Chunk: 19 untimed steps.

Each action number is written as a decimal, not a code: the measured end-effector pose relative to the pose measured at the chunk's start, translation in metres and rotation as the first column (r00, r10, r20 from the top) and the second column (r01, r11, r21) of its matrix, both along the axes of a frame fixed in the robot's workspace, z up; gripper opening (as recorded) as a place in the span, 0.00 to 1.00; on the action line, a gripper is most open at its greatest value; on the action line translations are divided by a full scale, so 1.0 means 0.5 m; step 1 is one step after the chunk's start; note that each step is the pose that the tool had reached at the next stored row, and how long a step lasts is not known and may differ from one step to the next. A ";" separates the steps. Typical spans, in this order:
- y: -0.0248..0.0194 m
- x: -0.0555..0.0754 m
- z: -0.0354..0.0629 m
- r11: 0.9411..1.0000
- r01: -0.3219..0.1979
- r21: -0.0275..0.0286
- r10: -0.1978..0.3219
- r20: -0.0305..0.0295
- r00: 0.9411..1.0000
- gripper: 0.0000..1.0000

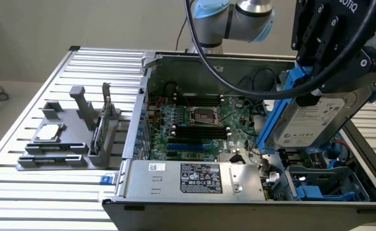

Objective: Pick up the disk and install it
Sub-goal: 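Pick up the disk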

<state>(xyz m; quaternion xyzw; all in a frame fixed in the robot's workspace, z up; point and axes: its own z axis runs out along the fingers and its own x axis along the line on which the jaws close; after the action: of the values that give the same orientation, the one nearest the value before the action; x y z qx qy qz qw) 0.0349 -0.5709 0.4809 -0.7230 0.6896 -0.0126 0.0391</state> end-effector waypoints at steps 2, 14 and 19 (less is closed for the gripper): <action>-0.0061 0.001 -0.001 1.000 0.001 -0.001 -0.001 0.000 1.000 0.33; -0.0462 0.007 -0.002 1.000 0.004 -0.007 -0.004 0.000 1.000 0.33; -0.0566 0.036 -0.004 1.000 0.004 -0.011 -0.004 0.000 1.000 0.33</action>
<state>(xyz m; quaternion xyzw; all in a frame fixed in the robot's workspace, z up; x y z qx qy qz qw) 0.0527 -0.5992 0.4789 -0.7217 0.6911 -0.0163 0.0353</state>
